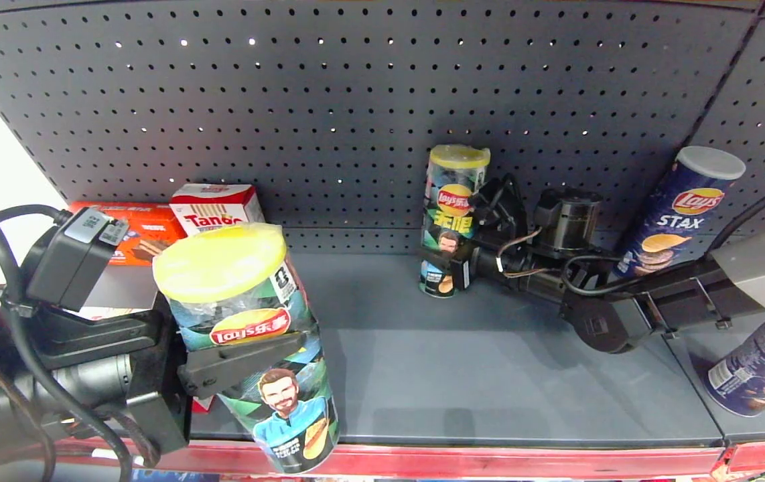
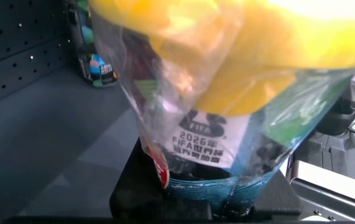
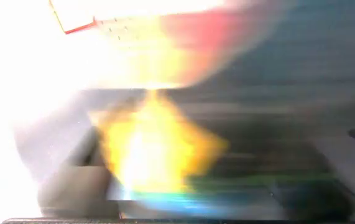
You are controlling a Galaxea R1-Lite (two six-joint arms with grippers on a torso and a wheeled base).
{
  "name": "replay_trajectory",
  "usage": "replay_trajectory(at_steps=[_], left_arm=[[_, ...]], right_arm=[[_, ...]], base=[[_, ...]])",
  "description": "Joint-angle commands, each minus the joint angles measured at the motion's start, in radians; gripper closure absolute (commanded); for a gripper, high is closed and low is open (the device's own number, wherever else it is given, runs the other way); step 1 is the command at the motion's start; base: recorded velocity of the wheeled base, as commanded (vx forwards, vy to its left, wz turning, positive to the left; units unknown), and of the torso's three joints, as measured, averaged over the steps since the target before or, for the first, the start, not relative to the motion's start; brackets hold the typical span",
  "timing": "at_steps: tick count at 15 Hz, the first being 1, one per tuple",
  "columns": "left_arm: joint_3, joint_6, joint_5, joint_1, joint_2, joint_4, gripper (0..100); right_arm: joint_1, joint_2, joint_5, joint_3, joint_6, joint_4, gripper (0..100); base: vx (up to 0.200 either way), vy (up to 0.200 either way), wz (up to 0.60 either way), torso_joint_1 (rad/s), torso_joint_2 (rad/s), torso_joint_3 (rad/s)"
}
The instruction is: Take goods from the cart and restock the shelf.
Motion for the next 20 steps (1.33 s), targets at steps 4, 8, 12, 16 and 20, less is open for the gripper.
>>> replay_trajectory(at_steps=[4, 8, 12, 16, 20], left_arm=[[0.000, 0.000, 0.000, 0.000, -0.002, -0.001, 100], [0.000, 0.000, 0.000, 0.000, -0.004, -0.001, 100], [-0.008, 0.000, -0.001, 0.000, -0.002, -0.001, 100], [-0.003, 0.000, 0.000, 0.000, -0.001, -0.001, 100], [-0.002, 0.000, 0.000, 0.000, -0.001, -0.001, 100]], right_arm=[[0.000, -0.052, 0.006, 0.067, -0.001, -0.017, 100], [0.017, -0.169, 0.065, 0.176, -0.001, -0.021, 100], [0.086, -0.319, 0.137, 0.347, -0.002, -0.026, 100], [0.135, -0.330, 0.170, 0.550, -0.010, -0.184, 100], [0.155, -0.296, 0.170, 0.660, -0.011, -0.290, 100]], base=[[0.000, 0.000, 0.00, 0.000, 0.00, 0.000], [0.000, 0.000, 0.00, 0.000, 0.00, 0.000], [0.000, 0.000, 0.00, 0.000, 0.00, 0.000], [0.000, 0.000, 0.00, 0.000, 0.00, 0.000], [0.000, 0.000, 0.00, 0.000, 0.00, 0.000]])
